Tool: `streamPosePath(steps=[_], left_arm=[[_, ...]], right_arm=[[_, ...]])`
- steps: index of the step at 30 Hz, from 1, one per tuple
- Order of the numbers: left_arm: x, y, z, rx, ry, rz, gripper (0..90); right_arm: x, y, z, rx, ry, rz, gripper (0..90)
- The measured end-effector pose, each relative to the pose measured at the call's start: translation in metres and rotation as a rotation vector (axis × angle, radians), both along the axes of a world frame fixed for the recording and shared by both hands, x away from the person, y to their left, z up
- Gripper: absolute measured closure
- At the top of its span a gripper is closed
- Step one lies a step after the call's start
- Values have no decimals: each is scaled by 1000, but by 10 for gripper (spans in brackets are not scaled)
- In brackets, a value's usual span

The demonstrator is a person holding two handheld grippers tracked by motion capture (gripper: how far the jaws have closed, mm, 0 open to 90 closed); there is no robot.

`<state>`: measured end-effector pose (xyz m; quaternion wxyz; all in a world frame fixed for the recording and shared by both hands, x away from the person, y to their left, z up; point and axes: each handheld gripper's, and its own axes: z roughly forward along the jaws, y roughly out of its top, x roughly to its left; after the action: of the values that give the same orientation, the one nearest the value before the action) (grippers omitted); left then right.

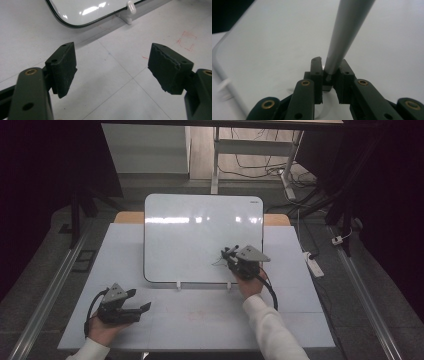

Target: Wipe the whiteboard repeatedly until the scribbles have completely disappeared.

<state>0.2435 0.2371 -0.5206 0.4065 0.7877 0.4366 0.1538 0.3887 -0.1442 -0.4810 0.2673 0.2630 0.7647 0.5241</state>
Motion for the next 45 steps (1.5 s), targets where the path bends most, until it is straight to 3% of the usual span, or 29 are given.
streamPosePath(steps=[2, 4, 5, 8, 10, 11, 14, 16, 19, 21, 25, 27, 29, 31, 34, 35, 37, 39, 41, 43, 45], left_arm=[[0, -1, 0, 1, 3, -2, 234], [-1, -2, 0, 0, -1, -4, 233], [-1, -1, 0, 1, -3, -4, 233], [-2, 1, 1, -6, -4, 4, 234], [-1, 1, 0, -7, -1, 3, 234], [0, 1, 0, -6, -1, 2, 234], [0, 0, 0, -1, -1, -1, 234], [-1, 1, 0, -4, -3, 0, 234], [-2, 2, 1, -6, -5, 3, 234], [-1, 2, 1, -6, -4, 4, 234], [0, 0, 1, -3, -2, -1, 233], [-1, 0, 1, -4, -4, 2, 234], [-2, 1, 1, -5, -6, 4, 234], [-1, 2, 1, -6, -5, 6, 234], [0, 0, 0, -3, 0, 2, 234], [0, 0, 0, -1, -1, 1, 233], [-1, 1, 0, -5, -3, 1, 234], [-2, 2, 1, -7, -6, 5, 234], [-1, 2, 1, -7, -7, 6, 234], [-1, 1, 1, -6, -5, 1, 234], [-1, 0, 1, -1, -5, -2, 234]], right_arm=[[-10, 20, -10, -60, 2, 83, 780], [-14, 26, -11, -114, -24, 102, 780], [-11, 21, -9, -87, -10, 94, 780], [1, -4, 1, 4, -17, -26, 780], [1, -8, 2, 22, -21, -49, 780], [-1, -3, 0, 12, -22, -39, 780], [-12, 16, -11, -61, -20, 68, 780], [-10, 13, -8, -68, -15, 69, 780], [-2, -7, -1, -19, -33, -30, 780], [-4, -9, -2, 3, -26, -44, 780], [-17, 14, -16, -60, -9, 72, 780], [-15, 13, -13, -67, -17, 68, 780], [-10, 3, -8, -23, -28, -1, 780], [-8, 2, -8, 13, -15, -16, 780], [-17, 22, -16, -54, -13, 78, 780], [-20, 25, -17, -81, -31, 83, 780], [-16, 19, -14, -65, -19, 73, 780], [-12, 7, -10, -45, -35, 16, 780], [-12, 4, -10, -19, -17, -1, 780], [-16, 16, -14, -32, -12, 44, 780], [-22, 28, -19, -83, -33, 81, 780]])
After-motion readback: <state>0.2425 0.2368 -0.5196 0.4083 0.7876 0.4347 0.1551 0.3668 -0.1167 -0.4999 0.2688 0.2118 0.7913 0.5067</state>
